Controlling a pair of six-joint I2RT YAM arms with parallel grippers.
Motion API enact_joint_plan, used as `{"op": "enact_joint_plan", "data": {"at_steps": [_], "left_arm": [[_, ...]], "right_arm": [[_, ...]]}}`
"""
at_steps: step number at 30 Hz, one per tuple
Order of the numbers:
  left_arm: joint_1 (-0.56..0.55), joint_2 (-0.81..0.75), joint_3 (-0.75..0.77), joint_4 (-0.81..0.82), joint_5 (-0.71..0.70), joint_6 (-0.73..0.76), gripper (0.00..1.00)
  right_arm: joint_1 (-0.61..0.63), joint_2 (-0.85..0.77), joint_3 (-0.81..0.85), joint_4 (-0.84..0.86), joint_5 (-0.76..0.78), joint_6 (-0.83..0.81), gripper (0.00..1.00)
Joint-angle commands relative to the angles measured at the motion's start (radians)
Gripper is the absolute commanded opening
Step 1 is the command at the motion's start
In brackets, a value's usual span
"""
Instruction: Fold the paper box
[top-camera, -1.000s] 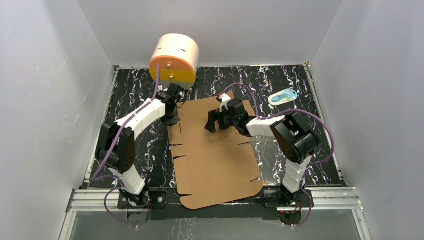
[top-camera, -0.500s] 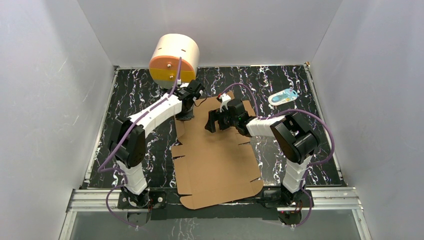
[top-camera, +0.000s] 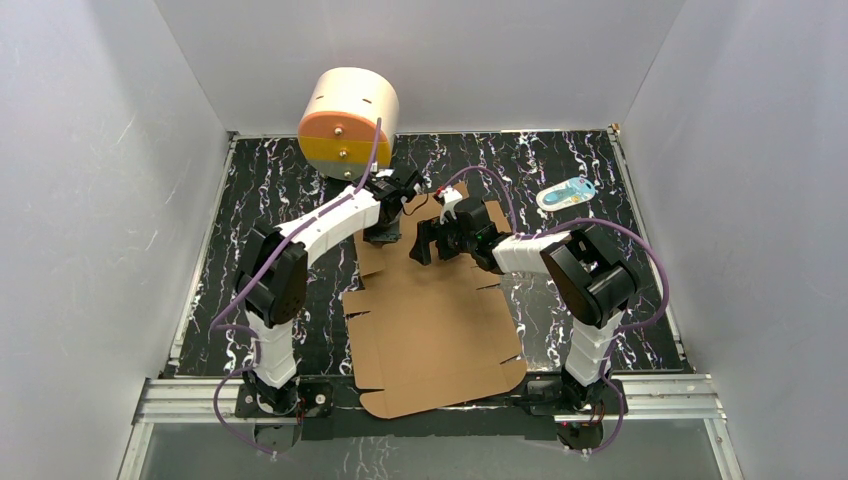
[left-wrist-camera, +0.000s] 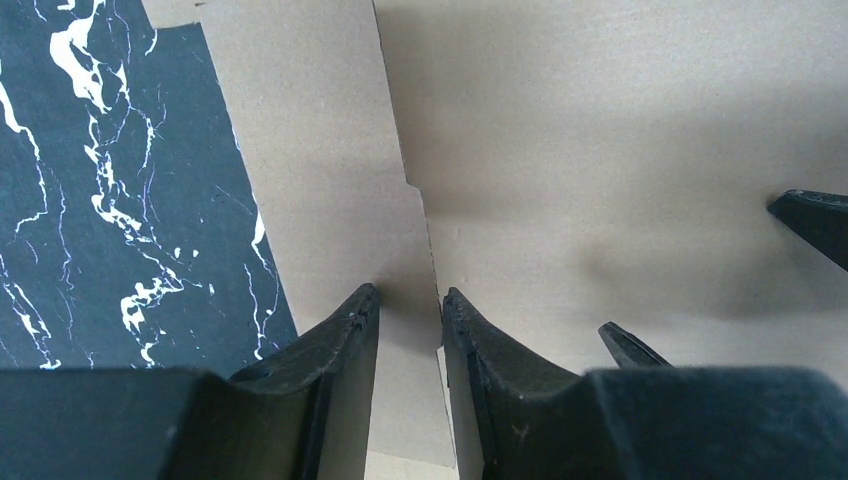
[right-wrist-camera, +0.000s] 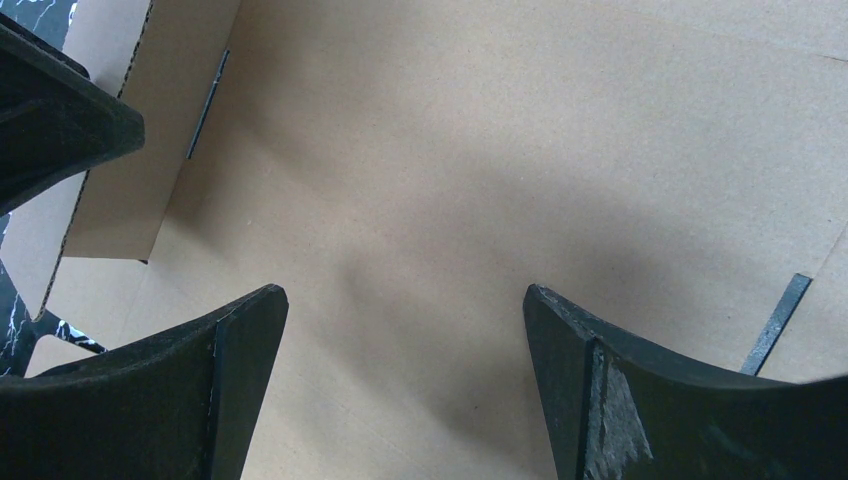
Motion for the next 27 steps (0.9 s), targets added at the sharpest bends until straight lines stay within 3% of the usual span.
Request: {"op": "enact_joint_plan", "data": {"at_steps": [1,9,20,23,27], "left_arm": [[-0.009,-0.020,0.034,-0.008,-0.009,-0.016,0.28],[-0.011,-0.066,0.032,-0.016,-0.039,-0.016,0.32],[-0.009,-0.310,-0.076,0.110,-0.088,0.030,0.51],[-0.004,-0.383,-0.137,0.170,-0.053,0.038,0.57],[0.027,-0.464,-0.268,0.307,0.114,0.038,0.63]], "right_arm": [[0.008,0.036,-0.001,-0.074,0.004,0.013,0.99],[0.009,0.019,-0.002,-0.088,0.007,-0.001,0.99],[0.008,-0.137,0.040,-0.237,0.046,-0.048,0.99],[0.008,-0.192,0.053,-0.301,0.095,-0.066,0.99],[0.003,-0.267,0.081,-0.415,0.190,-0.104,0.99]]}}
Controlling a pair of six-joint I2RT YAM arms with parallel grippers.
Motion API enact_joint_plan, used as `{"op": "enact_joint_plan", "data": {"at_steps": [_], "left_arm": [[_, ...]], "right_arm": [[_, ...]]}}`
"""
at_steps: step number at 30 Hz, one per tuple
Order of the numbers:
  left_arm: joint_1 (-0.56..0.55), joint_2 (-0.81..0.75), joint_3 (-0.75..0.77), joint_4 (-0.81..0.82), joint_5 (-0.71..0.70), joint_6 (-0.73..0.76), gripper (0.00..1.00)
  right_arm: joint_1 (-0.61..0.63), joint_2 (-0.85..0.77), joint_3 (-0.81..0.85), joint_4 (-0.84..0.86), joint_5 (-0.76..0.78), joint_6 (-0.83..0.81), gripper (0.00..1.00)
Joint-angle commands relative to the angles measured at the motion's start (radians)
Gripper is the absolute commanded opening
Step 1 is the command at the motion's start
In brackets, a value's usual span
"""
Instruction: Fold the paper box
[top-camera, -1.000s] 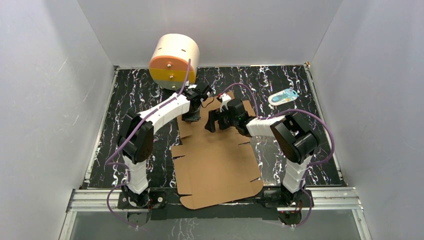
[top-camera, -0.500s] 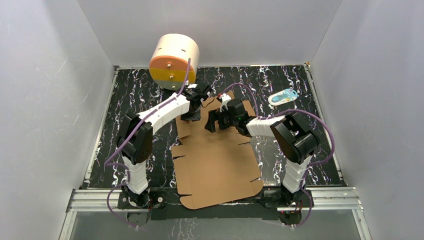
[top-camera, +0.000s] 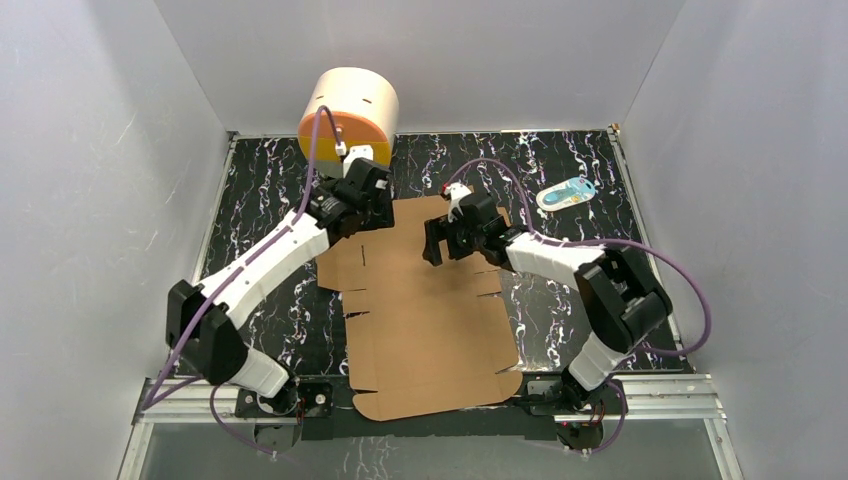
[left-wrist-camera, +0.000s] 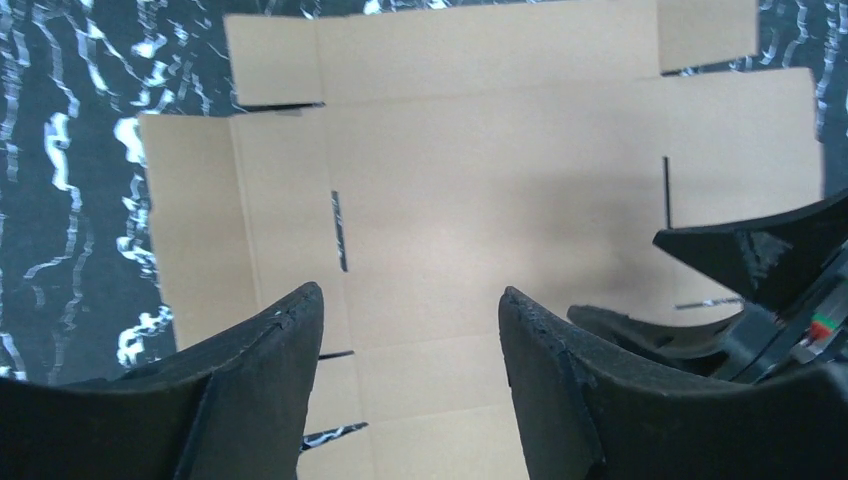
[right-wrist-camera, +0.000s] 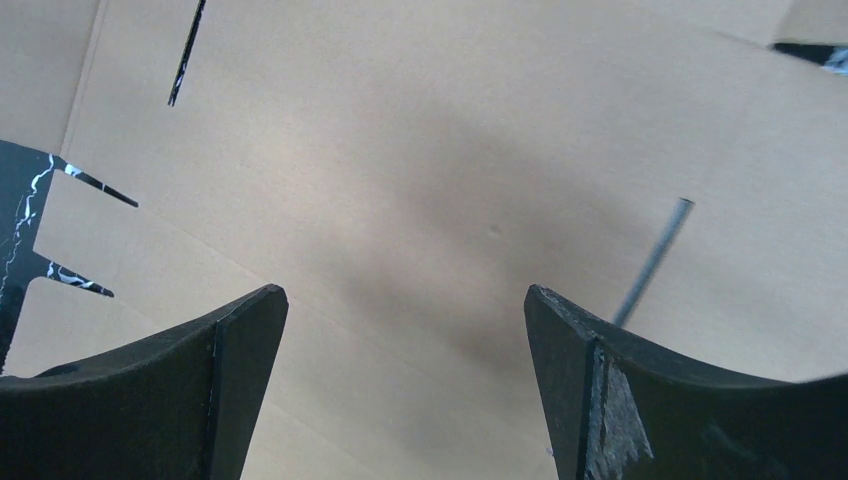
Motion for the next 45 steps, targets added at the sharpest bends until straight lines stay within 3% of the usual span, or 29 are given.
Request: {"op": "enact_joint_plan", "data": {"at_steps": [1,4,9,14,19,30,45], "left_arm": [[0.038,-0.080,-0.138,0.165,0.172,0.005,0.65],[0.081,-0.094,-0.235,0.272,0.300,-0.008,0.68],[0.149,-0.069,-0.337,0.399,0.500,-0.028,0.72],[0.176,-0.015,-0.372,0.483,0.577,-0.030,0.78],[0.176,0.052,-0.382,0.553,0.612,-0.023,0.84],[0.182,0.132,-0.428,0.624,0.623,-0.007,0.90],[0.184,0.211,-0.437,0.606,0.624,-0.011,0.89]], "right_arm": [[-0.003,-0.117,0.066,-0.165,0.133,-0.059,0.99],[-0.037,-0.178,0.059,-0.235,0.207,-0.075,0.98],[-0.155,-0.244,0.025,-0.295,0.173,-0.070,0.99],[-0.318,-0.283,-0.022,-0.308,0.094,-0.036,0.98],[-0.489,-0.289,-0.094,-0.218,-0.074,0.006,0.99],[-0.615,-0.179,-0.147,-0.085,-0.207,0.042,0.98],[-0.625,-0.048,-0.162,-0.030,-0.331,0.067,0.73]]}}
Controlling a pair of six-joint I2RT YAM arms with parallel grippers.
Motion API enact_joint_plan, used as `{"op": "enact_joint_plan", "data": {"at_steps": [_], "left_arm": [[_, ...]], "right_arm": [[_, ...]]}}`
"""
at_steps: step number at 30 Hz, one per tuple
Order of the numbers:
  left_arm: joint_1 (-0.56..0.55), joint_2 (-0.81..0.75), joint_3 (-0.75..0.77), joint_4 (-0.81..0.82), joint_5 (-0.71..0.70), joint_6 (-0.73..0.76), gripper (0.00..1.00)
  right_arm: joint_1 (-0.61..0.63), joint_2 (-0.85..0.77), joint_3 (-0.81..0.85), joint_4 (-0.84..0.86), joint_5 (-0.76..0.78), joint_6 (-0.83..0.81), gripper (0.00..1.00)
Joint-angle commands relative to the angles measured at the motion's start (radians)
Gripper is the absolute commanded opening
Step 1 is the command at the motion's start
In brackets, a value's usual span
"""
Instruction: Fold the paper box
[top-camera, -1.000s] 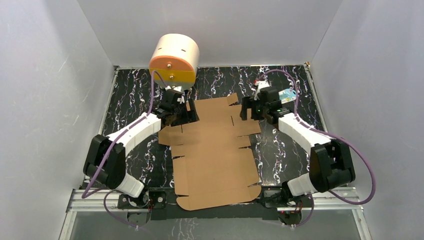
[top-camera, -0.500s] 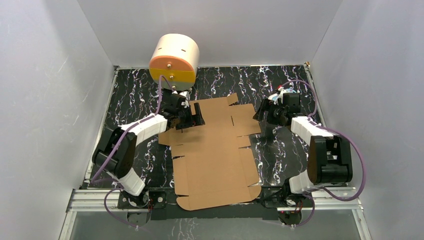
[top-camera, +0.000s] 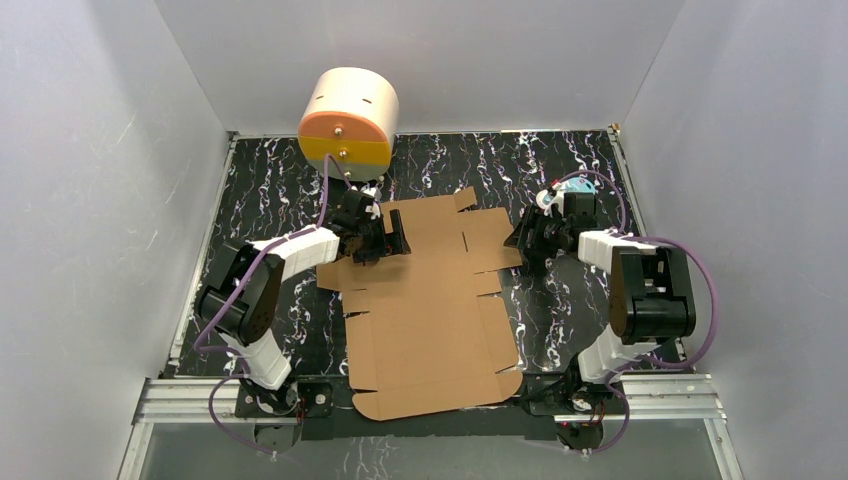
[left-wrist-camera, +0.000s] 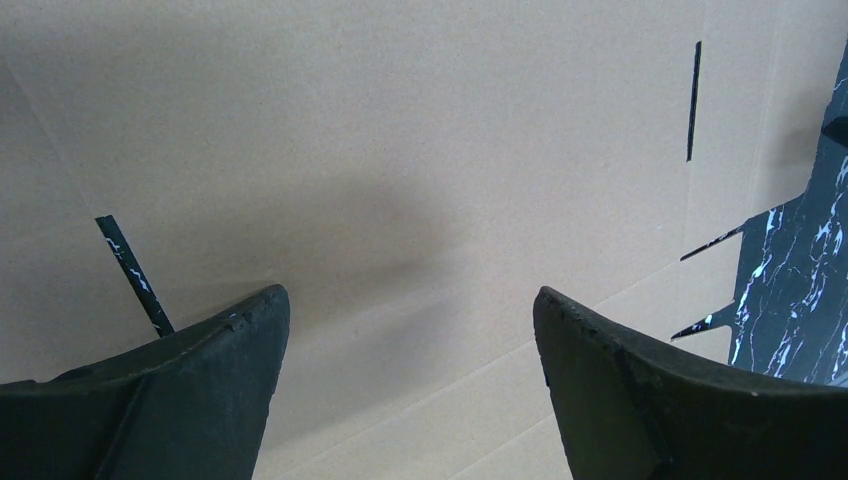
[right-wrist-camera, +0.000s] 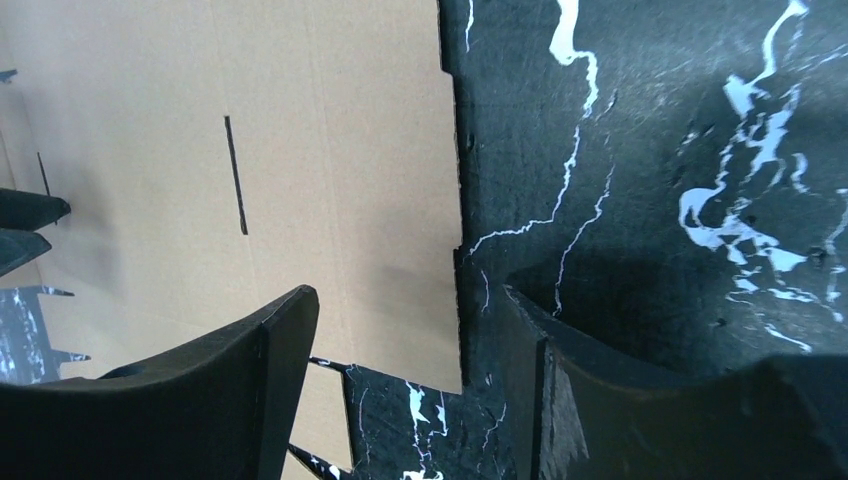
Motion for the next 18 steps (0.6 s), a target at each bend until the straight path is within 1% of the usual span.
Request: {"op": "enact_joint_plan", "data": {"at_steps": [1,6,9,14,18], "left_arm": [[0.005,0.017,-0.014,-0.010,0.004,0.002,0.89],[0.005,0.027,-0.029,-0.005,0.009,-0.008,0.89],[0.005,0.026,-0.043,-0.004,0.008,-0.012,0.88],[0.005,0.015,-0.060,-0.002,0.000,-0.017,0.88],[0.005,0.015,-0.063,0.000,0.007,-0.021,0.88]], "right_arm": [[-0.002,0.031,-0.009,0.052,-0.081,0.016,0.72],[-0.003,0.052,-0.019,0.078,-0.158,0.041,0.65],[-0.003,0.032,-0.015,0.075,-0.183,0.045,0.59],[-0.002,-0.009,0.004,0.042,-0.199,0.047,0.47],[0.026,-0.023,0.014,0.020,-0.196,0.046,0.40]]}}
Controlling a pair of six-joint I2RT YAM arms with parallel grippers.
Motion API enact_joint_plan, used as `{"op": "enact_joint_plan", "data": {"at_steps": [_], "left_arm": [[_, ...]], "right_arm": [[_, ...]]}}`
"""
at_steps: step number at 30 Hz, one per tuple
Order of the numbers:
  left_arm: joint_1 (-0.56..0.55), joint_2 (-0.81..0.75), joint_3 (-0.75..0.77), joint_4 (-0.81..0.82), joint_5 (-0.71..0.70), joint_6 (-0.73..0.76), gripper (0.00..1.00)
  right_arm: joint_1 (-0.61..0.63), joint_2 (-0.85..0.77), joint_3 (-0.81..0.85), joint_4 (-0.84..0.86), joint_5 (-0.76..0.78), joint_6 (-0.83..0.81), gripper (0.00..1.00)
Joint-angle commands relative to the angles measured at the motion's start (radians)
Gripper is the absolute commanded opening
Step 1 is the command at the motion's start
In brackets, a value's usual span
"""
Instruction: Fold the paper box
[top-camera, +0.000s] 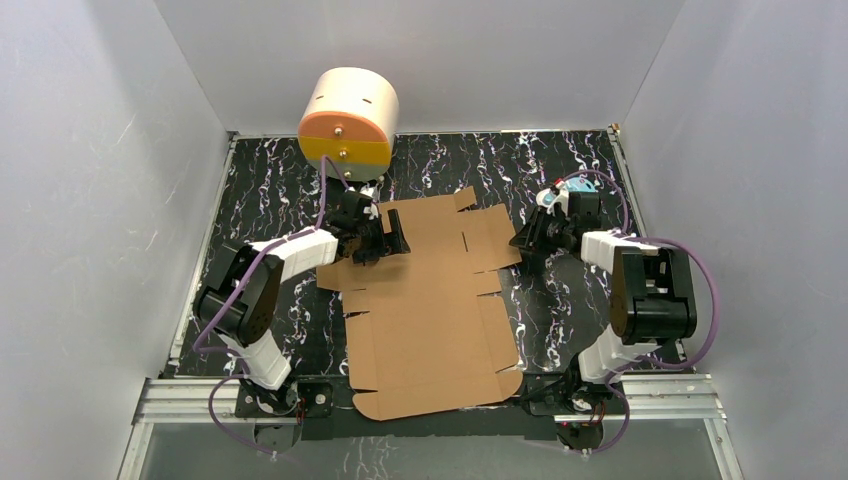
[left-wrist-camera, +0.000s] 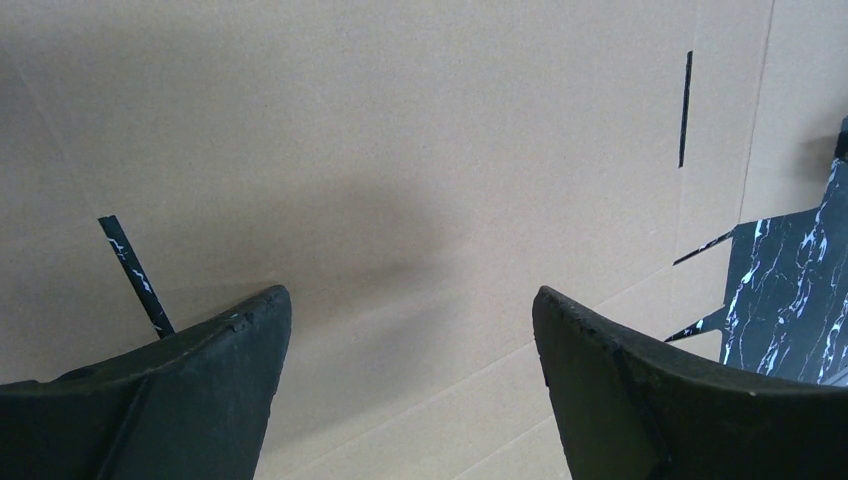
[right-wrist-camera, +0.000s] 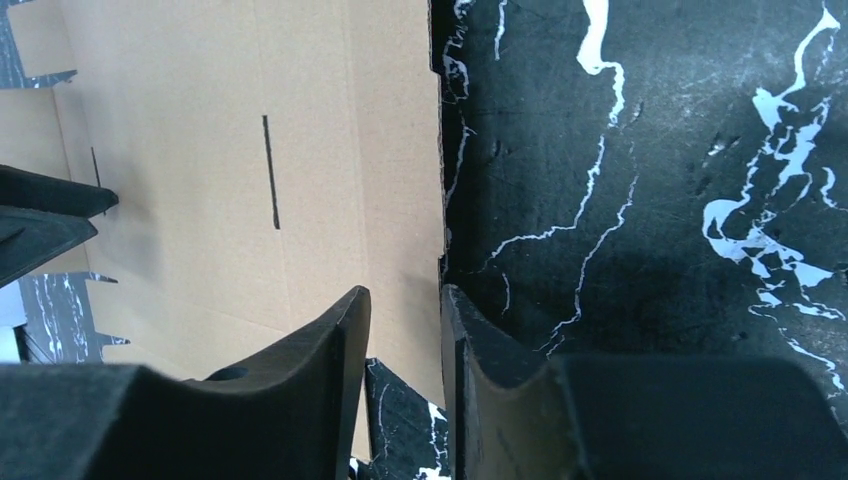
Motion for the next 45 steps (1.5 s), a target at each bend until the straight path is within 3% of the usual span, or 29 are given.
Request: {"op": "enact_joint_plan", "data": {"at_steps": [1,7,13,26,36,45], "left_arm": [[-0.002,0.018,-0.043,-0.035,0.006,-0.002,0.88],[-0.002,-0.001,-0.058,-0.028,-0.006,-0.004,0.88],[-0.001,0.001,-0.059,-0.024,-0.001,-0.012,0.88],[-0.002,-0.007,-0.071,0.007,0.010,-0.031,0.87],[-0.001,-0.017,-0.083,0.035,0.025,-0.054,0.87],[-0.002,-0.019,-0.099,0.068,0.037,-0.077,0.86]], "right_arm": [[0.054,-0.048,0.027,-0.026,-0.088,0.012,0.39],[0.134,-0.082,0.076,-0.133,0.064,-0.048,0.28],[0.262,-0.095,0.150,-0.252,0.327,-0.111,0.18],[0.598,-0.048,0.303,-0.462,0.974,-0.183,0.12],[0.820,0.128,0.505,-0.660,1.342,-0.155,0.15],[0.946,0.318,0.668,-0.815,1.498,-0.067,0.25]]}}
